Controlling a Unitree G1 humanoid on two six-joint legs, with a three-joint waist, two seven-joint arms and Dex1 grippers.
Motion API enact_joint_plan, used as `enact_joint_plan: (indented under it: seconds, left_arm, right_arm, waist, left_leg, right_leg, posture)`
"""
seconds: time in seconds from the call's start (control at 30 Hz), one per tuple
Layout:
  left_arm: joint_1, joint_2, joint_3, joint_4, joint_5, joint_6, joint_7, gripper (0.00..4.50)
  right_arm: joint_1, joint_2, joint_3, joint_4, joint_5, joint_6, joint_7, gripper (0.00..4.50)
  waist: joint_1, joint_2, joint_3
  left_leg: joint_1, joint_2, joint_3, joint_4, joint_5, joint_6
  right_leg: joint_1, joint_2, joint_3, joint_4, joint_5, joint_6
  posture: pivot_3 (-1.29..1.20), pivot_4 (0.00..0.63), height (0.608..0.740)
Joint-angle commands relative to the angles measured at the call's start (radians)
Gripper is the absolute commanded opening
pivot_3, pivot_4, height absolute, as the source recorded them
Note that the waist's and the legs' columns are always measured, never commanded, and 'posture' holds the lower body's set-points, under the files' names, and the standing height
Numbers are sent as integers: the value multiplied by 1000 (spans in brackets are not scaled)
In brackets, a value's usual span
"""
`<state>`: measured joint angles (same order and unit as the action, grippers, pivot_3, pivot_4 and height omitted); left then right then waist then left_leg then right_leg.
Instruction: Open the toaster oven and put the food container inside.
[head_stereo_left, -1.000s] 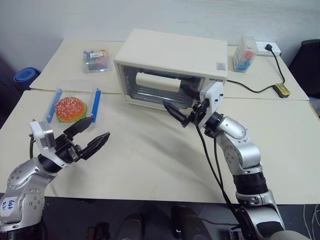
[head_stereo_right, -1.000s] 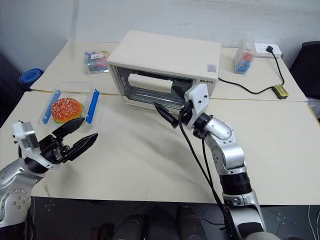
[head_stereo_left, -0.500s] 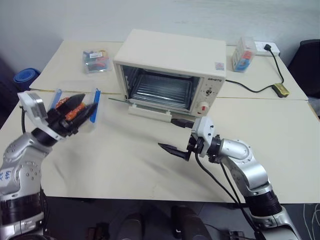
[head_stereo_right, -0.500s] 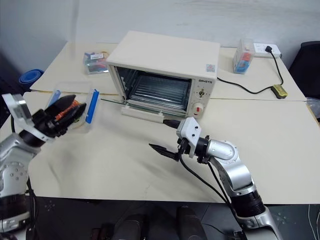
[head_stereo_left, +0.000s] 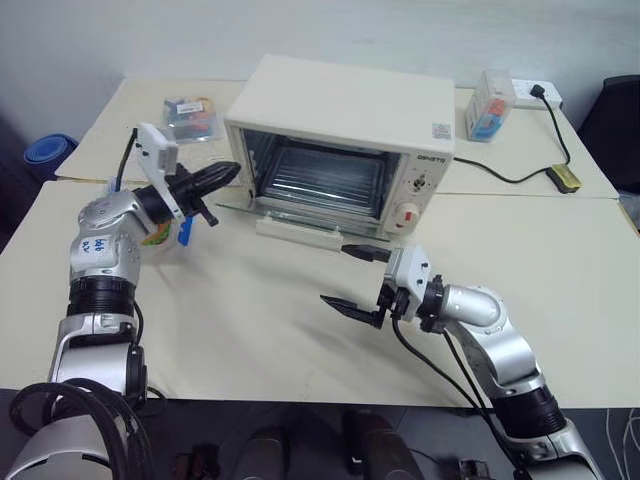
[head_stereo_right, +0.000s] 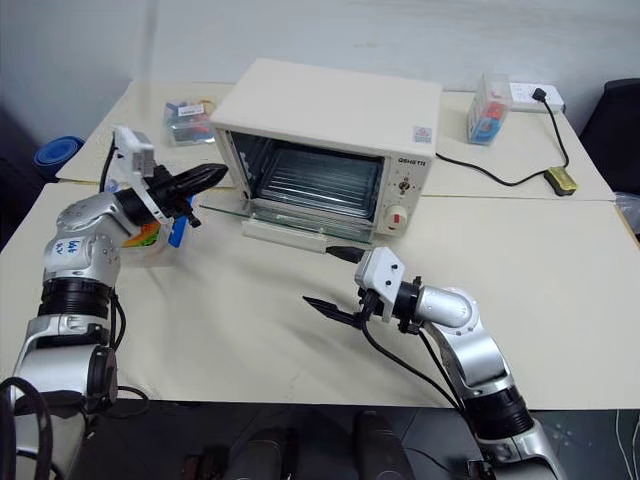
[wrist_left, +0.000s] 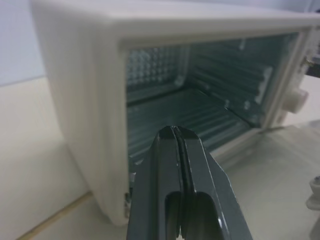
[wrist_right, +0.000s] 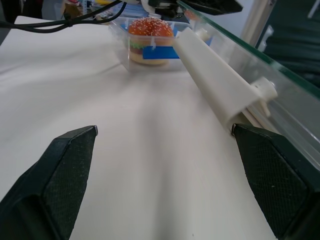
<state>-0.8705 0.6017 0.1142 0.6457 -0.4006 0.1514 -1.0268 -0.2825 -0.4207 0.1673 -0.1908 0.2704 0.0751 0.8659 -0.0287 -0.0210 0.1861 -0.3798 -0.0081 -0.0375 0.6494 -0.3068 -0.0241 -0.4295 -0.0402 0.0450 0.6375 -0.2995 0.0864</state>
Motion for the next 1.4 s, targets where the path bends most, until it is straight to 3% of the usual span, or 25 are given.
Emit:
enact_joint_plan:
  seconds: [0.03, 0.2, 0.3, 0.57, 0.67, 0.87, 1.0, 1.13, 1.33, 1.4]
  left_arm:
    - [36, 43, -30, -65, 34, -4, -85, 18]
    - [213, 115, -99, -285, 84, 41, -138, 18]
    - [290, 86, -101, -363, 111, 60, -50, 18]
    - [486, -5, -31, -536, 82, 72, 106, 18]
    - [564, -33, 51, -660, -18, 137, 154, 564]
    - [816, -32, 379, -878, -147, 166, 290, 2407]
    - [1049, -51, 615, -904, -197, 184, 338, 3488]
    - [1182, -93, 749, -888, -225, 178, 399, 4488]
    - [1227, -123, 789, -997, -325, 256, 498, 4488]
    - [1194, -101, 773, -1064, -425, 385, 598, 4488]
  right_arm:
    - [77, -35, -53, -53, -3, -61, -8, 4500]
    - [278, -112, -155, -67, 28, -149, 25, 4500]
    - [335, -132, -235, -58, 75, -204, 46, 4500]
    - [256, -169, -326, -15, 200, -143, 88, 4500]
    - [221, -174, -321, -6, 236, -125, 131, 4500]
    - [147, -140, -295, 31, 239, -164, 175, 4500]
    - [107, -105, -258, 36, 254, -178, 218, 4500]
    - [83, -76, -231, 33, 261, -185, 241, 4500]
    - [54, -61, -210, 63, 253, -203, 277, 4500]
    - [44, -64, -213, 78, 255, -204, 290, 4500]
  waist:
    - [0, 0, 0]
    - [2, 0, 0]
    - [4, 0, 0]
    - [-5, -1, 1]
    - [0, -1, 1]
    - [-6, -1, 1]
    - [-7, -1, 1]
    - [3, -2, 1]
    - [20, -2, 1]
    - [24, -2, 1]
  left_leg:
    - [-1, 0, 0, 1, 0, 0]
    - [0, 0, 2, 1, -1, 2]
    - [0, 0, 2, 4, -2, 5]
    - [22, 1, 3, 0, -2, 6]
    - [22, 2, 2, -1, -2, 6]
    - [21, 2, 2, -1, -3, 5]
    - [21, 3, 2, -3, -3, 5]
    - [22, 3, 1, -1, -3, 5]
    - [22, 2, -2, -1, -4, 6]
    - [22, 2, -2, -2, -4, 6]
  right_leg:
    - [-1, 0, 0, 0, 0, 0]
    - [0, -1, 7, 0, 0, 0]
    - [1, -1, 11, 0, 0, 0]
    - [18, 0, 13, 1, 1, 0]
    - [18, 0, 12, 1, 0, -1]
    - [17, -1, 12, -2, 0, -1]
    - [17, 0, 12, -2, -1, -2]
    - [20, -2, 10, -4, -1, -3]
    - [23, -3, 8, -8, -1, -3]
    - [23, -3, 8, -9, -1, -3]
  posture:
    - [0, 150, 740]
    - [0, 150, 740]
    - [0, 150, 740]
    - [0, 150, 740]
    - [0, 150, 740]
    - [0, 150, 740]
    - [0, 150, 740]
    - [0, 150, 740]
    - [0, 150, 740]
    - [0, 150, 740]
